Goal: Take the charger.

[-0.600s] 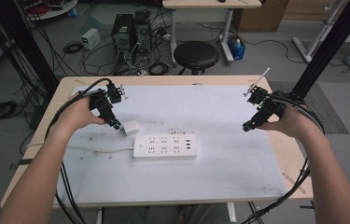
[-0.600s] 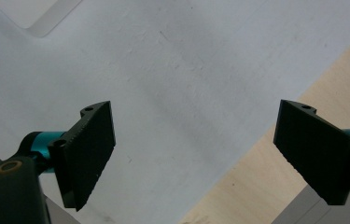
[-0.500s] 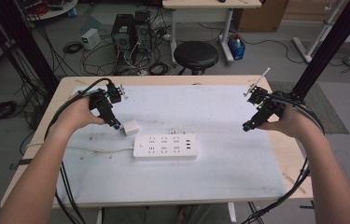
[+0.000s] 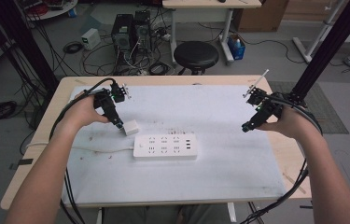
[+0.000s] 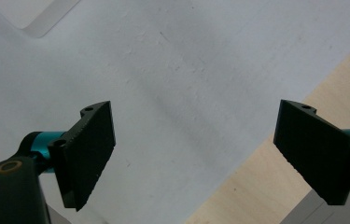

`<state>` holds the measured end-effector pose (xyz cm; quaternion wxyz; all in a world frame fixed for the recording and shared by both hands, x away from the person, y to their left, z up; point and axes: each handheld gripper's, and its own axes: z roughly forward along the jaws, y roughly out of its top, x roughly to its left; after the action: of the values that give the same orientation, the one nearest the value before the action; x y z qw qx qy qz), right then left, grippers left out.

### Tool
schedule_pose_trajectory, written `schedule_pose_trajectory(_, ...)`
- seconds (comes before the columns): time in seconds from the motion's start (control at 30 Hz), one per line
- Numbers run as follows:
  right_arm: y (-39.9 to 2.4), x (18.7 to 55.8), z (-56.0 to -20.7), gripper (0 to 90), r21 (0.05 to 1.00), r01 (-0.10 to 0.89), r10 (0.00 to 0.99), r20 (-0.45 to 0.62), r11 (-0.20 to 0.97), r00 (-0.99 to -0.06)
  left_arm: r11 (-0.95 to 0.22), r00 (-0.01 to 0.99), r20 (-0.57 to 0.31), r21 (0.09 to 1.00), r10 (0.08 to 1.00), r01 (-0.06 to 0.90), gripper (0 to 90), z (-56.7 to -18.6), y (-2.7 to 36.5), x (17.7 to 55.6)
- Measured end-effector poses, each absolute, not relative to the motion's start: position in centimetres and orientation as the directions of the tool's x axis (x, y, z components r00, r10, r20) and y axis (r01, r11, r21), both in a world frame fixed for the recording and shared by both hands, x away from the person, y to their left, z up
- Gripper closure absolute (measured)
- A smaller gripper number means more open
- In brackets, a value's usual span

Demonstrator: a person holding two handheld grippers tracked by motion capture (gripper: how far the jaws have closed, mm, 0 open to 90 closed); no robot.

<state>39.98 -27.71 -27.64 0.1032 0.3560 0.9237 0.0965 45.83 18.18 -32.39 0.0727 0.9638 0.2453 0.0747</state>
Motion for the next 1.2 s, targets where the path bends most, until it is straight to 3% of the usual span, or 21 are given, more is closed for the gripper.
schedule_pose_trajectory(0.7,-28.5,40.3,-28.8,12.1,0.24,0.645,0.68,-0.11,0.726,-0.725,-0.903,0.905,0.029,0.087,0.425,0.421,19.6,-38.9,16.1,49.0)
schedule_pose_trajectory(1.03,-28.7,40.3,-29.1,12.2,0.238,0.64,0.675,-0.107,0.73,-0.73,-0.916,0.916,0.033,0.029,0.4,0.4,32.1,-40.6,15.2,49.1)
schedule_pose_trajectory(1.1,-28.7,40.3,-29.1,12.2,0.235,0.642,0.676,-0.109,0.73,-0.729,-0.92,0.92,0.023,0.022,0.392,0.392,41.1,-40.8,15.0,49.0)
schedule_pose_trajectory(1.2,-28.8,40.3,-29.1,12.2,0.236,0.643,0.677,-0.109,0.729,-0.728,-0.92,0.919,0.047,0.018,0.391,0.391,42.2,-40.7,14.9,49.0)
